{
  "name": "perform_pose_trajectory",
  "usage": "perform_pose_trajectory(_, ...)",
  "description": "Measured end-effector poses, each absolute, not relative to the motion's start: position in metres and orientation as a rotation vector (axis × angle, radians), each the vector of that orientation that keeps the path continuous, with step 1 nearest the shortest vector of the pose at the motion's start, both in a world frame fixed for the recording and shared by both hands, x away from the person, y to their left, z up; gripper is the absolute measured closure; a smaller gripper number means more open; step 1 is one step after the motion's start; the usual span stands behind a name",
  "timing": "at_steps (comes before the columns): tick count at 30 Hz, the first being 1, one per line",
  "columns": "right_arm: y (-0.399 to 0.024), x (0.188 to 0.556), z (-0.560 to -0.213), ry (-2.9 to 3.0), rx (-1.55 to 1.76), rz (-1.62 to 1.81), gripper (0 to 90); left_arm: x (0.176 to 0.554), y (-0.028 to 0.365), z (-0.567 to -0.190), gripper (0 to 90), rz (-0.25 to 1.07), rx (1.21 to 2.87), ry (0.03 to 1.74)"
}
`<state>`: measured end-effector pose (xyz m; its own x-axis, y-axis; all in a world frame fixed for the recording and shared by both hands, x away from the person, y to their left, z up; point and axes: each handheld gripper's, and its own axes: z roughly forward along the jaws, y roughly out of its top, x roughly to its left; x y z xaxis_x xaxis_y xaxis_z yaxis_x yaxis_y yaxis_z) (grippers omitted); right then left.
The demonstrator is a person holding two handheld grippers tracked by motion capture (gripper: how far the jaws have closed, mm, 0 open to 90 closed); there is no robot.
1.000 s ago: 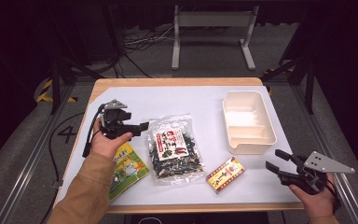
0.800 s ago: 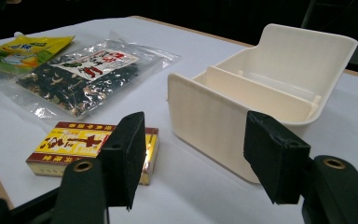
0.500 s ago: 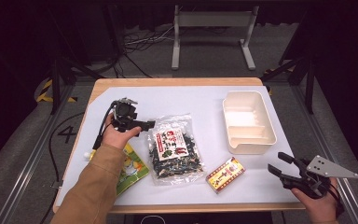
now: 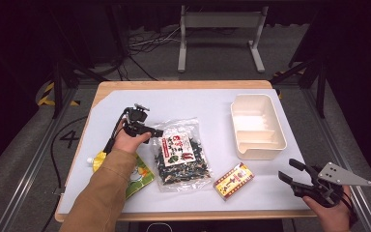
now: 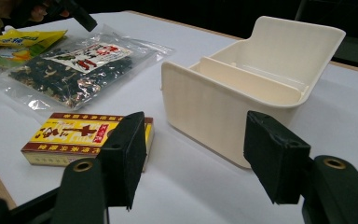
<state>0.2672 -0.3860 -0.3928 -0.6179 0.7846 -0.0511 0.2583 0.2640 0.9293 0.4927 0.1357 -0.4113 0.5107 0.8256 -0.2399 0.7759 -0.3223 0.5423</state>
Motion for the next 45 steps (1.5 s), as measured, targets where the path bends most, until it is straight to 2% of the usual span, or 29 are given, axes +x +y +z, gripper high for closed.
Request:
perform_pose_trajectory(17, -0.384, 0.269, -0.395, 2.038, 0.938, 1.334, 38.4, 0.500, 0.122, -0.430, 8.5, 0.100, 2.212, 1.334)
perform_pose_trajectory(20, -0.384, 0.270, -0.395, 2.041, 0.934, 1.336, 38.3, 0.500, 0.119, -0.431, 12.0, 0.116, 2.249, 1.315)
perform_pose_trajectory(23, -0.383, 0.270, -0.397, 2.050, 0.937, 1.329, 38.4, 0.499, 0.118, -0.429, 19.9, 0.140, 2.283, 1.304)
perform_pose_trajectory(29, -0.380, 0.270, -0.398, 2.056, 0.935, 1.323, 38.3, 0.496, 0.111, -0.429, 24.4, 0.209, 2.340, 1.288)
perform_pose_trajectory(31, -0.379, 0.271, -0.398, 2.058, 0.931, 1.324, 38.2, 0.496, 0.109, -0.427, 30.6, 0.209, 2.349, 1.281)
perform_pose_trajectory(32, -0.379, 0.271, -0.398, 2.058, 0.931, 1.324, 38.2, 0.495, 0.107, -0.426, 30.6, 0.208, 2.356, 1.275)
perform_pose_trajectory(33, -0.379, 0.271, -0.398, 2.059, 0.929, 1.324, 38.2, 0.492, 0.101, -0.424, 38.9, 0.231, 2.382, 1.267)
perform_pose_trajectory(34, -0.377, 0.272, -0.398, 2.063, 0.925, 1.324, 38.3, 0.492, 0.099, -0.423, 43.3, 0.254, 2.397, 1.265)
perform_pose_trajectory(37, -0.377, 0.273, -0.398, 2.068, 0.921, 1.326, 38.2, 0.493, 0.099, -0.423, 45.3, 0.242, 2.391, 1.282)
perform_pose_trajectory(40, -0.377, 0.273, -0.399, 2.072, 0.920, 1.325, 38.2, 0.492, 0.102, -0.423, 53.6, 0.257, 2.373, 1.290)
perform_pose_trajectory(45, -0.377, 0.272, -0.399, 2.075, 0.923, 1.331, 38.2, 0.492, 0.102, -0.423, 58.4, 0.276, 2.368, 1.312)
